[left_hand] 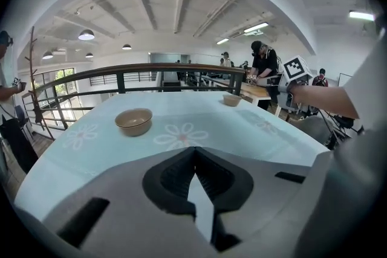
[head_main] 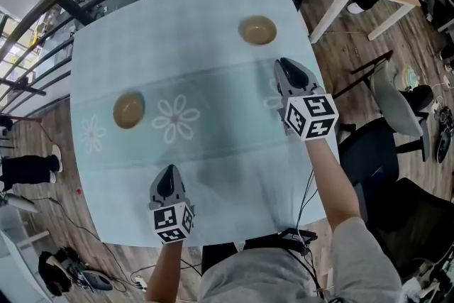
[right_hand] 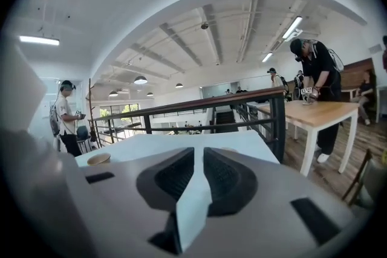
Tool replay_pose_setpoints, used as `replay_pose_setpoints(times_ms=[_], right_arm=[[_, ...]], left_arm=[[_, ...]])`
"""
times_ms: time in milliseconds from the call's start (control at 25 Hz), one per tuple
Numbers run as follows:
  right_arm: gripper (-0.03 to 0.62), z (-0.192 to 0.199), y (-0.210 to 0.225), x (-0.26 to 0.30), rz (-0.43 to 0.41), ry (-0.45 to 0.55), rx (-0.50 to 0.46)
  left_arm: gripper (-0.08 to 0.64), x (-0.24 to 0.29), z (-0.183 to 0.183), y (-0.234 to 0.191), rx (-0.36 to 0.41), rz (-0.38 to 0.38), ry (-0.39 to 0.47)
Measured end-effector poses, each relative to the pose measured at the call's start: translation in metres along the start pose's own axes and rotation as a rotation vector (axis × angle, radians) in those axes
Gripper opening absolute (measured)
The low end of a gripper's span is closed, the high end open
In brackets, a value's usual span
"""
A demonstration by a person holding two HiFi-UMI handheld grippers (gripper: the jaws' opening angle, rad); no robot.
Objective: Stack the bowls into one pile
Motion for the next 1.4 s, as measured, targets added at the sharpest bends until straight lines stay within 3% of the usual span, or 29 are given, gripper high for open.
replay_pose_setpoints(times_ms=[200,320,720,1080,1400], right_arm=[[0.043,0.027,0.028,0.04,0.046,0.005,0.158],[0.128,0.039,0.045,0.061,0.052,-0.003,0.267],[0.135,0.067,0.083,0.103,0.181,-0.015,0.529],[0.133,0.075,0.083,0.12,0.226,-0.066,0.614],[0.034,0.076,0.081,0.122,0.242,-0.116,0.685]], left_arm=[[0.018,0.018,0.017,0.005,-0.001,-0.003,-0.016],[0.018,0.026,0.023,0.015,-0.017,-0.005,-0.026],[0.018,0.035,0.029,0.022,-0.042,0.002,-0.064],[0.018,0.048,0.029,0.018,-0.055,0.018,-0.082],[0.018,0.041,0.029,0.014,-0.058,0.001,-0.08]])
Point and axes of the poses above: the fingertips, and each gripper's own axes: x forward along the fingers, y to its right, z out of its underside, the point moved 2 cm from there along -x, backward along the fingers
